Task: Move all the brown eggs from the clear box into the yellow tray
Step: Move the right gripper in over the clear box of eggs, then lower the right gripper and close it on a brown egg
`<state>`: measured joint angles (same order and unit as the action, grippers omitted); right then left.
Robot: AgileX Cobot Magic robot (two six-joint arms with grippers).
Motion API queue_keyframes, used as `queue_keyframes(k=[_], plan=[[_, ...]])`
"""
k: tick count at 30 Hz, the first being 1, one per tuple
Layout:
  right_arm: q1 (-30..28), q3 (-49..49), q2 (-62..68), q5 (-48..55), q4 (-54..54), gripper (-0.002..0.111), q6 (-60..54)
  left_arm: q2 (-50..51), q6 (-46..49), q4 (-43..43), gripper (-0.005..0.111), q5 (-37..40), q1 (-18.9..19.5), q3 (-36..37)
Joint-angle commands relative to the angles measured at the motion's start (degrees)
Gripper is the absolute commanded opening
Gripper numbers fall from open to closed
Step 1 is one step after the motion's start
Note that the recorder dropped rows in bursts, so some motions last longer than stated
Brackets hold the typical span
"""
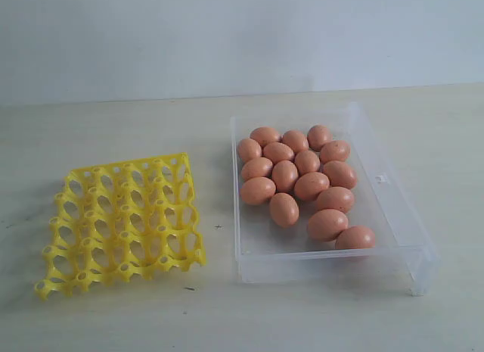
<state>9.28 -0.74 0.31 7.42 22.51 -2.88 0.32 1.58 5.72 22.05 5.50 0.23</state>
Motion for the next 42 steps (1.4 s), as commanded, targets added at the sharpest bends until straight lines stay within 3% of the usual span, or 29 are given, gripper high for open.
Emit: queue_keyframes(k=[1,7,14,25,32,34,37,42], plan=[[0.1,-7.0,-0.3,1.5,-1.2,0.0,-0.1,-0.3,-0.3,-0.1,0.0,-0.5,-0.4,-0.2],[0.1,-17.3,3.7,5.0,-9.3,0.0,4.6,-0.3,-0.3,-0.1,0.0,-0.5,-0.4,-0.2],[0.1,-25.7,14.9,13.5,-10.3,0.0,15.8,-0.3,-0.3,-0.1,0.0,-0.5,-0.4,-0.2],[0.5,-34.2,32.7,11.5,-13.2,0.0,23.0,-0.3,-0.3,-0.1,0.0,-0.5,-0.4,-0.2],[8.8,-41.7,46.2,1.9,-27.3,0.0,22.3,-0.3,-0.3,-0.1,0.0,-0.5,-0.4,-0.2],[11.6,-46.1,51.7,9.2,-28.4,0.0,16.1,-0.3,-0.3,-0.1,0.0,-0.5,-0.4,-0.2],[16.1,-54.5,61.8,26.5,-27.3,0.004,-3.7,-0.3,-0.3,-0.1,0.0,-0.5,-0.4,-0.2],[18.1,-63.8,75.6,40.2,-24.9,0.005,-19.4,-0.3,-0.3,-0.1,0.0,-0.5,-0.4,-0.2]])
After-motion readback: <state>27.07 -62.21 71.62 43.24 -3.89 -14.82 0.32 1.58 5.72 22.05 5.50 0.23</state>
